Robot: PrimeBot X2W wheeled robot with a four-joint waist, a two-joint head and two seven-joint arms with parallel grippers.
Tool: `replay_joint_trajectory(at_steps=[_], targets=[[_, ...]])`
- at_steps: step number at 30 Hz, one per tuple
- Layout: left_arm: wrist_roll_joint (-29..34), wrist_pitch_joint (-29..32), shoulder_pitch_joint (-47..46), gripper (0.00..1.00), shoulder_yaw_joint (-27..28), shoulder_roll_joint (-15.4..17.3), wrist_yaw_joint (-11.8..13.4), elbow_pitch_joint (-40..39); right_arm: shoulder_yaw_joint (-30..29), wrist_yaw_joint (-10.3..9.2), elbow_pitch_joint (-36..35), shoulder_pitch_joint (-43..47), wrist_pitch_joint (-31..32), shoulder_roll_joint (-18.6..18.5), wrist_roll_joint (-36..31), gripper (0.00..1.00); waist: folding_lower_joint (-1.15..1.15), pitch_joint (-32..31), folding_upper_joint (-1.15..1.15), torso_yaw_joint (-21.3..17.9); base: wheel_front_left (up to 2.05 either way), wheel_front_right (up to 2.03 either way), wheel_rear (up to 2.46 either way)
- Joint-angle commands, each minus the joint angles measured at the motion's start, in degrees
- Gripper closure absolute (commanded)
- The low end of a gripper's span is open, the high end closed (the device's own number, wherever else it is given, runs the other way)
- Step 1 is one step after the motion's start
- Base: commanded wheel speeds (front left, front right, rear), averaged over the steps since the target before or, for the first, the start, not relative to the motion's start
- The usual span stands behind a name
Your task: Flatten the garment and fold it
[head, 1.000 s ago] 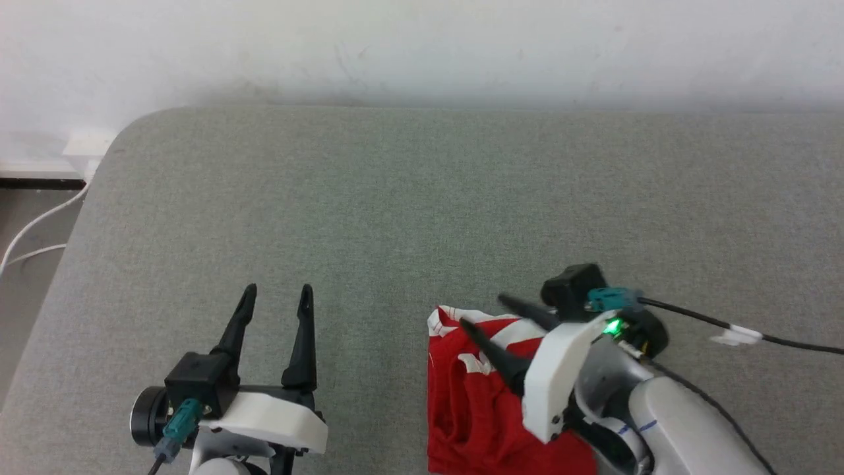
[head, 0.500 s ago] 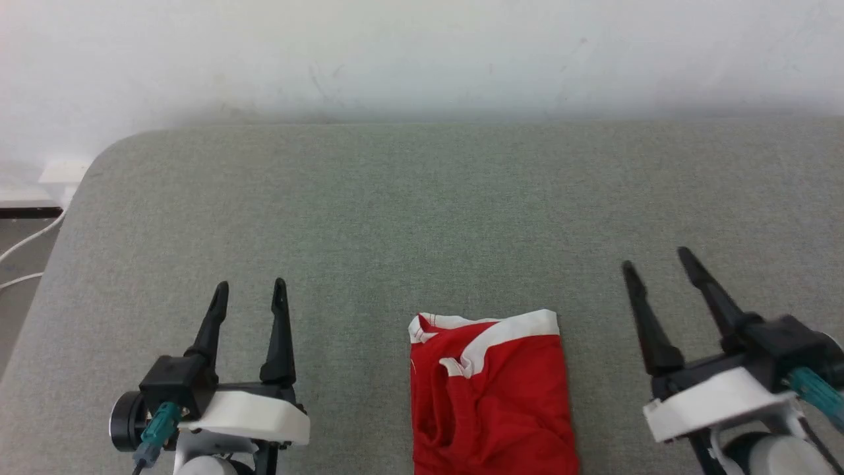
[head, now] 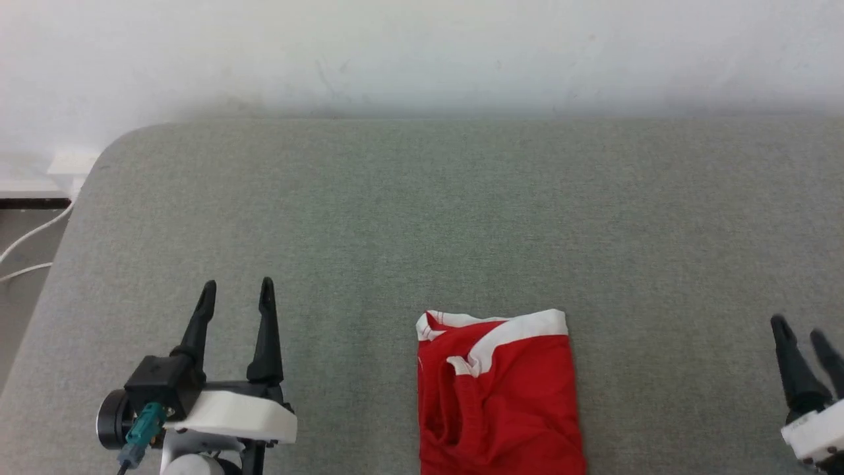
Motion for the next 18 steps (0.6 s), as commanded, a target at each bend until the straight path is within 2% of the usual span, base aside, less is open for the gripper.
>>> replay_joint_trajectory(at_steps=[1, 5, 9, 13, 18], targets=[[0.7, -0.3, -0.2, 0.00, 0.7, -0.3, -0.6, -0.6, -0.2, -0.02, 1.2, 0.5, 2.0, -0.3, 2.9, 0.00, 0.00, 0.2, 0.00, 1.0, 0.00, 0.00, 0.00], [3.1, -0.3, 0.0, 0.00, 2.5, -1.7, -3.0, -1.3, -0.9, -0.02, 7.9, 1.1, 13.2, -1.5, 14.3, 0.00, 0.00, 0.3, 0.00, 2.8, 0.00, 0.00, 0.00], [4.7, -0.3, 0.4, 0.00, 4.2, -3.6, -5.2, -0.9, 1.5, -0.02, 12.1, 0.6, 23.1, 0.8, 24.2, 0.00, 0.00, 0.1, 0.00, 4.3, 0.00, 0.00, 0.00], [5.9, -0.3, 0.5, 0.00, 5.7, -5.5, -7.0, -0.2, 4.6, -0.02, 14.2, -0.8, 30.4, 3.3, 32.9, 0.00, 0.00, 0.1, 0.00, 5.2, 0.00, 0.00, 0.00], [7.4, -0.3, 0.5, 0.00, 7.2, -7.3, -8.9, 0.4, 8.4, -0.02, 17.9, -3.9, 34.0, 4.5, 36.9, 0.00, 0.00, 0.5, 0.00, 5.6, 0.00, 0.00, 0.00]])
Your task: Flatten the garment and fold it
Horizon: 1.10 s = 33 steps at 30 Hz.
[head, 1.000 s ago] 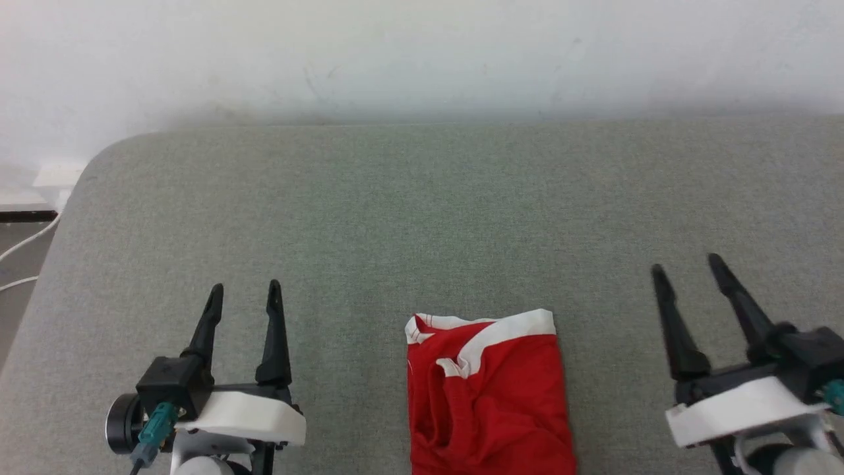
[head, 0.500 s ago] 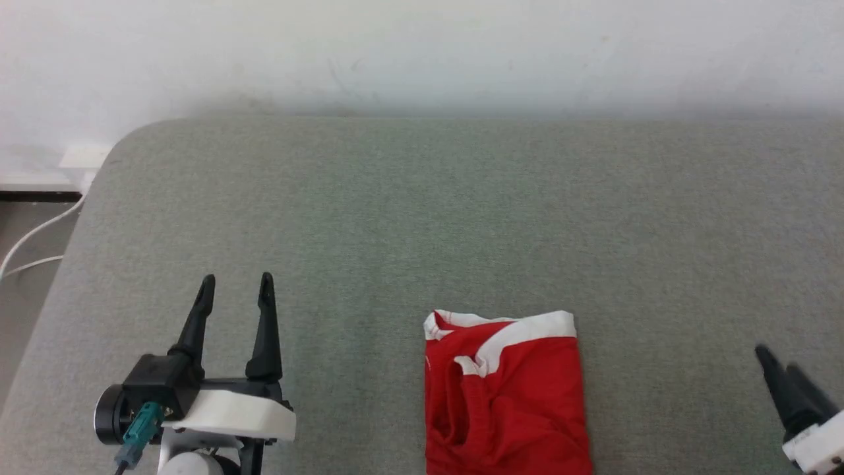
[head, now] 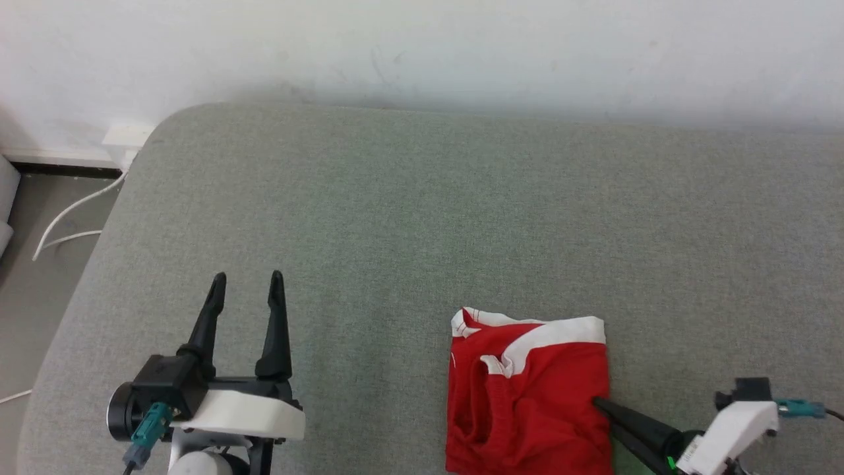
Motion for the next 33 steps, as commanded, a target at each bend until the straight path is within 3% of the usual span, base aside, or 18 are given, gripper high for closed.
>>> replay_joint_trajectory(at_steps=[1, 3, 4, 5, 6, 14, 19, 26, 33], targets=[[0.6, -0.3, 0.4, 0.00, 0.5, -0.5, -0.6, 0.2, 0.9, 0.03, 0.9, -1.5, 0.2, 0.3, 0.5, 0.00, 0.00, 0.1, 0.00, 0.0, 0.00, 0.00, 0.00], [1.1, -0.3, 0.3, 0.00, 0.9, -1.0, -1.2, 0.3, 2.6, 0.03, 2.5, -2.8, 0.6, 0.5, 0.8, 0.04, 0.00, 0.3, 0.00, 0.0, 0.00, 0.00, 0.00], [1.3, -0.3, 0.3, 0.00, 1.1, -1.2, -1.5, 0.5, 3.4, 0.03, 3.2, -3.4, 0.7, 0.6, 0.8, 0.59, 0.00, 0.3, 0.00, 0.1, 0.00, 0.00, 0.00], [1.6, -0.3, 0.2, 0.00, 1.3, -1.5, -1.7, 0.6, 4.0, 0.03, 3.7, -3.9, 0.7, 0.7, 1.1, 0.96, 0.00, 0.3, 0.00, 0.0, 0.00, 0.00, 0.00], [1.8, -0.3, 0.3, 0.00, 1.4, -1.7, -2.0, 0.7, 4.7, 0.03, 4.3, -4.4, 0.9, 0.8, 1.3, 1.00, 0.00, 0.2, 0.00, 0.0, 0.00, 0.00, 0.00], [3.8, -0.3, 0.8, 0.00, 2.0, -2.8, -3.5, 1.6, 7.7, 0.03, 2.6, -6.1, -2.9, -0.7, -0.6, 1.00, 0.00, -1.4, 0.00, -1.5, 0.00, 0.00, 0.00], [4.8, -0.3, 1.4, 0.00, 2.4, -3.2, -4.0, 1.5, 14.5, 0.03, -1.8, -6.1, -8.5, -7.0, -12.1, 1.00, 0.00, -2.6, 0.00, -4.5, 0.00, 0.00, 0.00], [5.4, -0.3, 1.5, 0.00, 2.9, -3.6, -4.4, 0.6, 23.1, 0.03, -2.8, -10.2, -10.3, -15.4, -31.9, 1.00, 0.00, -1.7, 0.00, -13.2, 0.00, 0.00, 0.00], [6.4, -0.3, -1.9, 0.00, 2.1, -3.9, -5.2, -2.1, 23.4, 0.03, 1.4, -18.1, -9.9, -19.3, -42.2, 1.00, 0.00, 6.4, 0.00, -24.4, 0.00, 0.00, 0.00]])
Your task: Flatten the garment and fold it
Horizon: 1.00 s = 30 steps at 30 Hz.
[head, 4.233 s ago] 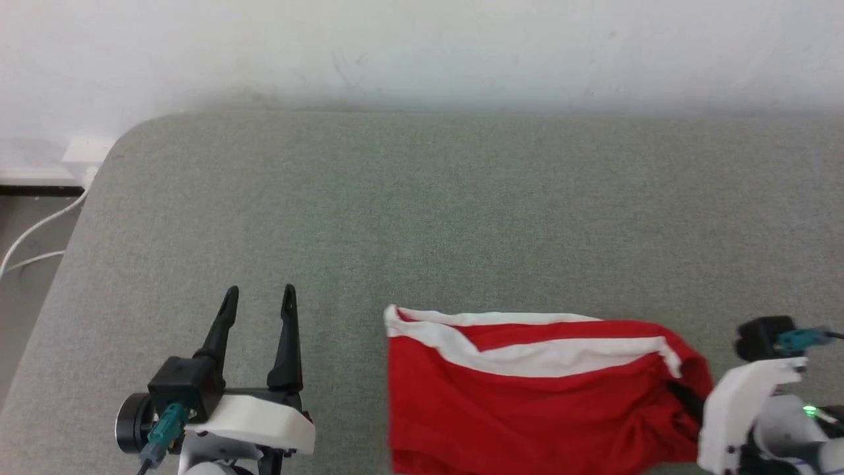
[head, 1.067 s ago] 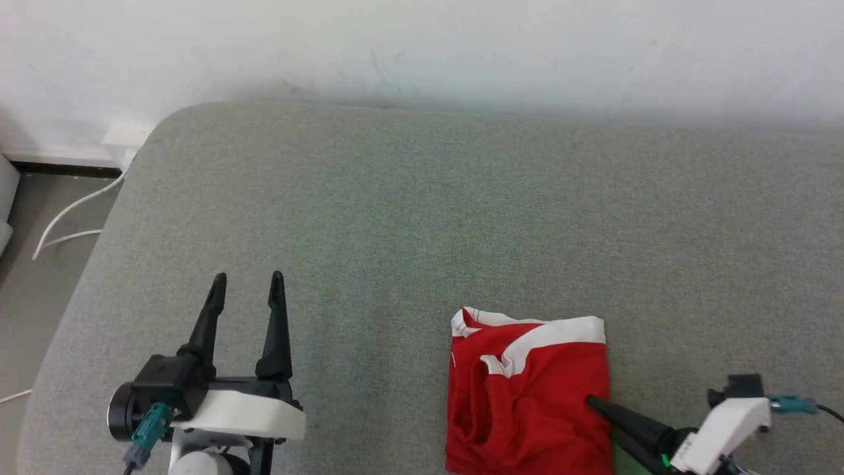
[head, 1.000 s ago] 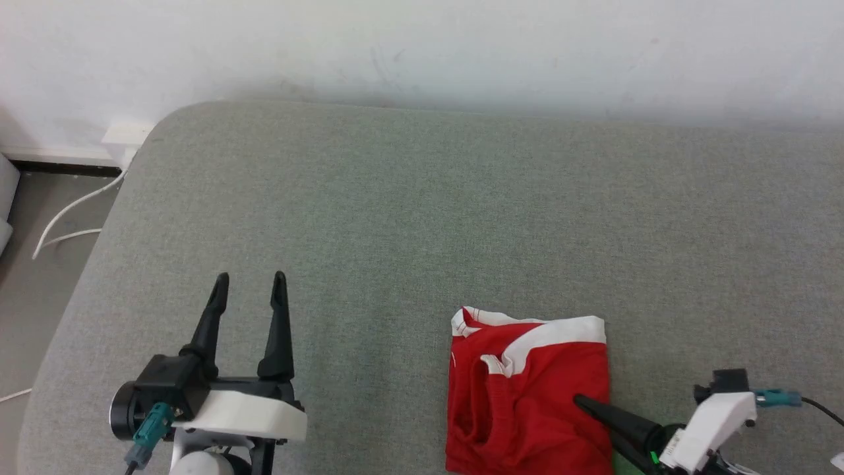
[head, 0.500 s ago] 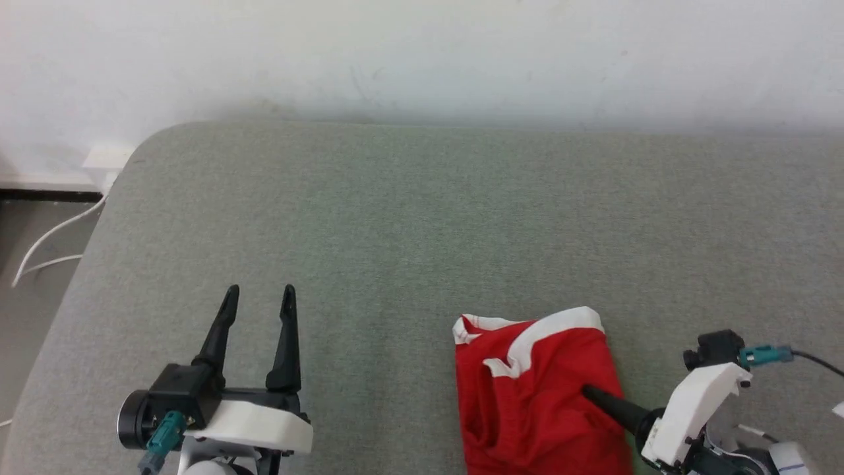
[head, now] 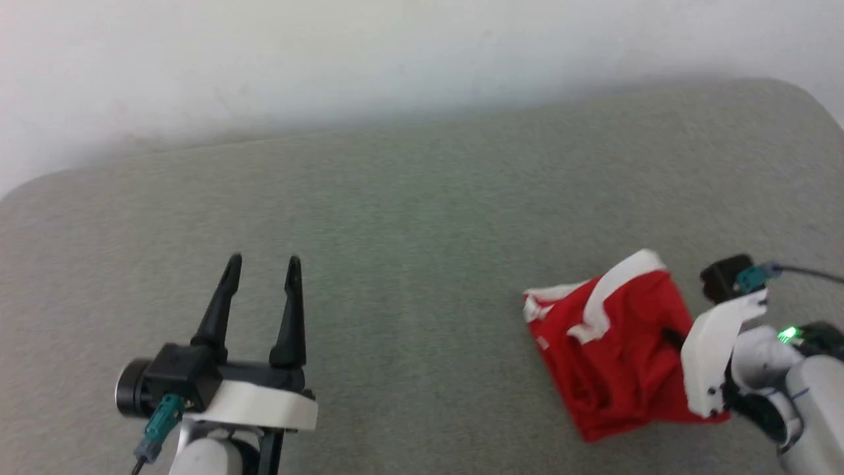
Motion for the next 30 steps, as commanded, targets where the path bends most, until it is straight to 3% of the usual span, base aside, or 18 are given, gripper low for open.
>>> replay_joint_trajectory(at_steps=[1, 6, 9, 19, 20, 21, 30], targets=[[1.0, -0.3, -2.5, 0.00, -0.4, 0.0, -0.7, -0.7, -0.3, -0.05, 1.4, -2.5, -0.3, -0.8, -0.9, 1.00, 0.00, 8.8, 0.00, -10.3, 0.00, 0.00, 0.00], [2.3, -0.3, -6.7, 0.00, -1.7, 1.1, -1.9, -1.1, 0.1, -0.05, 7.2, -8.5, -3.9, -2.8, -4.0, 1.00, 0.00, 14.9, 0.00, -15.3, 0.00, 0.00, 0.00], [2.9, -0.3, -8.5, 0.00, -2.4, 1.9, -2.3, -1.3, 0.1, -0.05, 9.9, -11.0, -6.2, -3.4, -4.9, 1.00, 0.00, 16.9, 0.00, -16.2, 0.00, 0.00, 0.00], [3.7, -0.3, -14.6, 0.00, -5.3, 3.0, -3.4, -0.6, -5.5, -0.05, 24.4, -21.5, -20.2, -4.1, -10.4, 1.00, 0.00, 21.9, 0.00, -14.4, 0.00, 0.00, 0.00], [3.7, -0.3, -14.8, 0.00, -5.3, 3.0, -3.4, -0.6, -5.9, -0.05, 25.2, -22.3, -22.3, -3.8, -11.1, 0.62, 0.00, 22.1, 0.00, -14.1, 0.00, 0.00, 0.00], [3.6, -0.3, -14.9, 0.00, -5.2, 3.0, -3.4, -0.6, -6.2, -0.05, 26.1, -22.9, -24.2, -3.3, -11.8, 0.00, 0.00, 22.3, 0.00, -13.8, 0.00, 0.00, 0.00], [2.9, -0.3, -13.7, 0.00, -4.3, 2.6, -2.7, -0.1, -11.9, -0.05, 36.7, -23.5, -33.7, -2.5, -17.9, 0.00, 0.00, 20.2, 0.00, -11.6, 0.00, 0.00, 0.00]])
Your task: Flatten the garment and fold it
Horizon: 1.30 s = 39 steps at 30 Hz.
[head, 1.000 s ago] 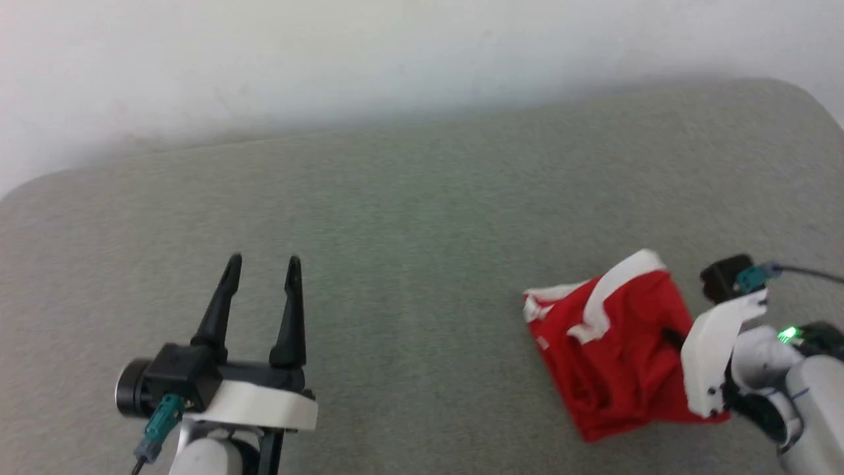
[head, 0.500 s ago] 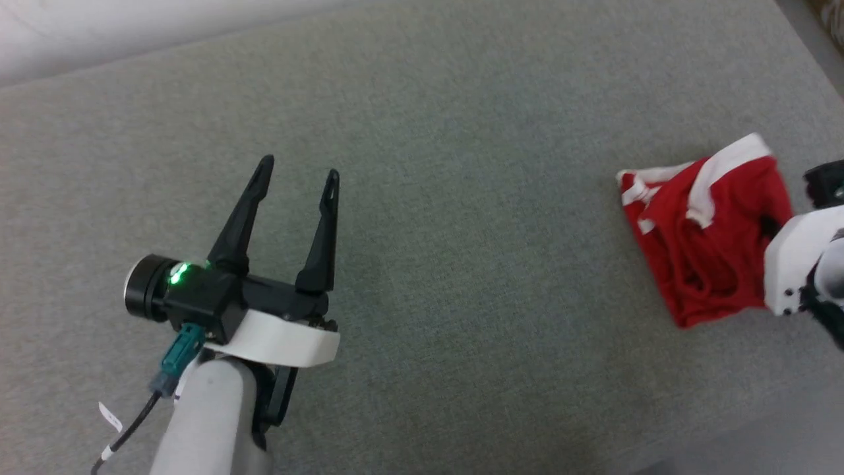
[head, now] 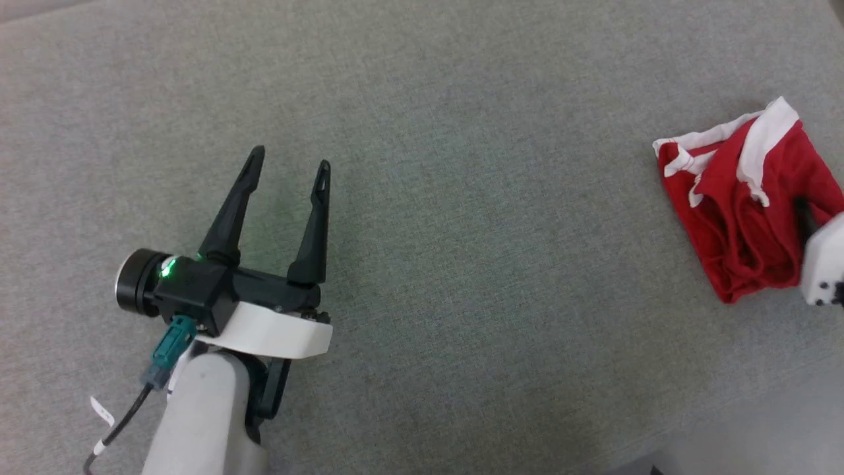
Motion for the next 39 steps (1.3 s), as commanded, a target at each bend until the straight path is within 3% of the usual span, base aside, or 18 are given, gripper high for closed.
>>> replay_joint_trajectory(at_steps=[1, 7, 11, 16, 26, 39], targets=[[-0.3, -0.3, 0.6, 0.00, 0.2, -0.3, 0.4, 0.2, -0.9, -0.05, 0.6, 0.5, -1.1, -0.5, -0.7, 0.00, -0.01, -2.1, 0.00, 1.2, 0.00, 0.00, 0.00], [-1.6, -0.3, 2.6, 0.00, 1.1, -1.8, 1.6, 0.8, -9.1, -0.05, 0.3, 6.8, -8.6, -1.2, -4.9, 0.00, -0.01, -7.2, 0.00, 4.6, 0.00, 0.00, 0.00], [-2.5, -0.3, 4.6, 0.00, 2.0, -2.5, 2.6, 1.0, -12.8, -0.05, -5.6, 12.5, -11.3, 2.0, -6.2, 0.00, -0.01, -10.5, 0.00, 8.0, 0.00, 0.00, 0.00], [-2.7, -0.3, 7.2, 0.00, 3.4, -2.9, 3.7, 1.6, -13.9, -0.05, -18.6, 19.0, -11.1, 8.2, -7.3, 0.00, -0.01, -14.0, 0.00, 12.2, 0.00, 0.00, 0.00], [-2.2, -0.3, 9.9, 0.00, 7.1, -2.9, 5.4, 3.6, -8.7, -0.05, -42.7, 27.0, -6.1, 18.8, -5.8, 0.00, -0.01, -17.9, 0.00, 19.1, 0.00, 0.00, 0.00], [-1.9, 0.1, 15.9, 0.00, 10.2, 0.0, 5.1, 7.0, -5.0, -0.05, -60.1, 40.7, -4.5, 22.2, -1.6, 0.00, -0.01, -23.1, 0.00, 21.1, 0.00, 0.00, 0.00]])
